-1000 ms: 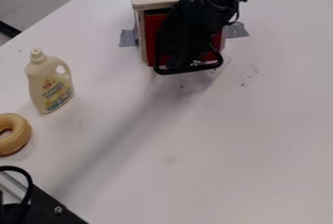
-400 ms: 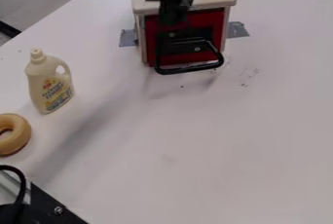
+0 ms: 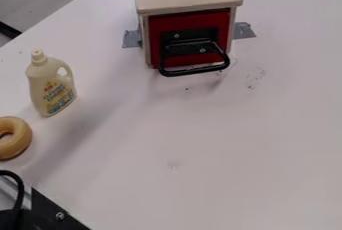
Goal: Close the drawer
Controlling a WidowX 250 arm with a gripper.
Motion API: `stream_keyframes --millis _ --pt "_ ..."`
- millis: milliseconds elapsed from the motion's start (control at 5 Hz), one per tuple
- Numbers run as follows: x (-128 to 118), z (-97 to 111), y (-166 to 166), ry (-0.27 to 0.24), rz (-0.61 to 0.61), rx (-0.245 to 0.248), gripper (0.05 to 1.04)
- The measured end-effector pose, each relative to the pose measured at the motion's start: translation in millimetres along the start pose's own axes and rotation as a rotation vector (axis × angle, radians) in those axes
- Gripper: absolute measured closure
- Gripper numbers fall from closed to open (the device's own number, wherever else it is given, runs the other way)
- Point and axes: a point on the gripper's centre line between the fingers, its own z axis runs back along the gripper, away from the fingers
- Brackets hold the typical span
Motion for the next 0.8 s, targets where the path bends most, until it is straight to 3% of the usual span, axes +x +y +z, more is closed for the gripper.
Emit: stream_keyframes --millis 200,800 --pt "-8.6 -20.4 -17.7 0.09 -0.041 -0.098 0.085" --pt "-8.8 -21.1 -18.4 0.093 -0.045 -0.101 0.085"
